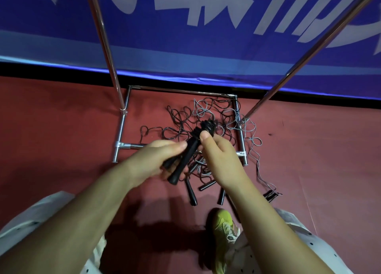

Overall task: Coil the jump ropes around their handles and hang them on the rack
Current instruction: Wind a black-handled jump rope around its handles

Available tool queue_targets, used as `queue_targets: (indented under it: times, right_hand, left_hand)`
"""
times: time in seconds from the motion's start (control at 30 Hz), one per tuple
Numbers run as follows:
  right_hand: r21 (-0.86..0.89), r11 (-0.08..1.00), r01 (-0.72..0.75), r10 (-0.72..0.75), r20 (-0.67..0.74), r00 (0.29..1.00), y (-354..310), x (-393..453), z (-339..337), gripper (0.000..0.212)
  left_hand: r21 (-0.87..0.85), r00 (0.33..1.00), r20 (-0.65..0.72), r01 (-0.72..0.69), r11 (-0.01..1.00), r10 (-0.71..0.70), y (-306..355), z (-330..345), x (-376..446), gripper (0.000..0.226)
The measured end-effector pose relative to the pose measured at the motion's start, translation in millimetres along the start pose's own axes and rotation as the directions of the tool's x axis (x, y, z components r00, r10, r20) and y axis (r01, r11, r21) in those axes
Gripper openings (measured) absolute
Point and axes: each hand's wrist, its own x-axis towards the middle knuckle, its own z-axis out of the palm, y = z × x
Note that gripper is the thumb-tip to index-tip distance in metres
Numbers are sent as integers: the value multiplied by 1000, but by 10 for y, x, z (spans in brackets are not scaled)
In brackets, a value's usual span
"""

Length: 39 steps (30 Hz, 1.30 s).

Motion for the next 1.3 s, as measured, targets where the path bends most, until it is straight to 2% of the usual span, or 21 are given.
queue_targets:
  times: [0.03, 0.07, 0.1, 0.13, 0.17, 0.23, 0.27, 0.33, 0.43, 0.47, 0.53, 0.6, 0.7, 0.8, 0.87, 0.93, 1.0, 1.07, 1.17, 1.2, 1.3]
  right_hand:
    - [57, 997, 44, -46, 30, 998, 19, -5, -7, 47]
    - [109, 991, 80, -87, 58, 994, 32, -11, -19, 48]
    - [151, 983, 107, -121, 83, 989, 38, -22, -35, 49]
    - [189, 974, 124, -145, 102, 984, 37, -31, -43, 48]
    - [218, 967, 132, -160, 116, 980, 31, -42, -47, 48]
    - [217, 966, 139, -165, 104, 981, 23, -44, -48, 44]
    - [177, 974, 144, -161, 88, 983, 30, -36, -46, 42]
    - [44, 990, 138, -140, 56, 989, 65, -19, -54, 42]
    - [-184, 979, 88, -83, 35, 996, 73, -27, -73, 49]
    - [-269, 962, 54, -46, 37, 998, 54, -38, -74, 50]
    - [-411, 911, -13, 25, 23, 999, 11, -51, -58, 53]
    - [-459, 888, -36, 34, -13, 999, -1, -45, -18, 52]
    - [-400, 916, -25, -28, -125, 992, 27, -15, 44, 52]
    - [-56, 998, 30, -40, -194, 980, 21, 7, 46, 57]
    - [119, 991, 55, -40, -124, 992, 9, 18, 30, 46]
    - [147, 987, 67, -64, -23, 998, -2, 3, 43, 37]
    - [49, 994, 94, -95, 4, 995, -20, -20, 43, 32]
    - [-180, 970, 164, -164, 14, 986, -50, -33, 1, 27]
    - [-510, 825, 246, -225, 104, 969, -111, -23, -103, 13]
    - [-594, 761, 259, -242, 110, 964, -116, -18, -135, 16]
    - [-689, 641, 340, -380, 100, 920, -70, 7, -202, 30]
  left_hand:
    - [-124, 985, 156, 92, 988, -72, -5, -47, -18, 48]
    - [-228, 929, 358, 183, 956, -93, -24, -73, -25, 62]
    - [-334, 830, 557, 260, 906, -33, -67, -80, -18, 72]
    - [-437, 725, 684, 324, 839, 76, -127, -64, 2, 78]
    - [-507, 661, 732, 369, 779, 163, -165, -23, 5, 79]
    - [-550, 642, 740, 405, 730, 202, -180, 55, -2, 73]
    - [-547, 658, 731, 408, 731, 180, -169, 83, -7, 69]
    - [-500, 758, 649, 368, 784, 59, -103, 110, -33, 63]
    - [-346, 925, 356, 264, 900, -134, -13, 144, -60, 59]
    - [-256, 962, 239, 196, 946, -135, -9, 167, -60, 58]
    - [-26, 999, 11, 39, 999, -39, -21, 191, -37, 56]
    - [132, 990, -127, -52, 990, 69, -35, 170, -3, 55]
    - [199, 967, -208, -103, 975, 145, -28, 140, 17, 55]
    - [-19, 970, -230, -86, 996, 79, 42, 111, 1, 56]
    - [-175, 977, -211, -32, 984, -6, 119, 55, -14, 56]
    - [-212, 978, -206, -2, 977, -43, 164, 4, -31, 56]
    - [-165, 973, -228, -8, 986, -30, 163, -12, -33, 56]
    - [-83, 963, -269, -35, 996, 11, 137, -18, -19, 54]
    - [132, 941, -322, -60, 989, 100, 51, -66, 27, 53]
    - [222, 936, -324, -65, 973, 137, 21, -82, 37, 53]
    - [334, 945, -270, -87, 939, 183, -25, -102, 43, 42]
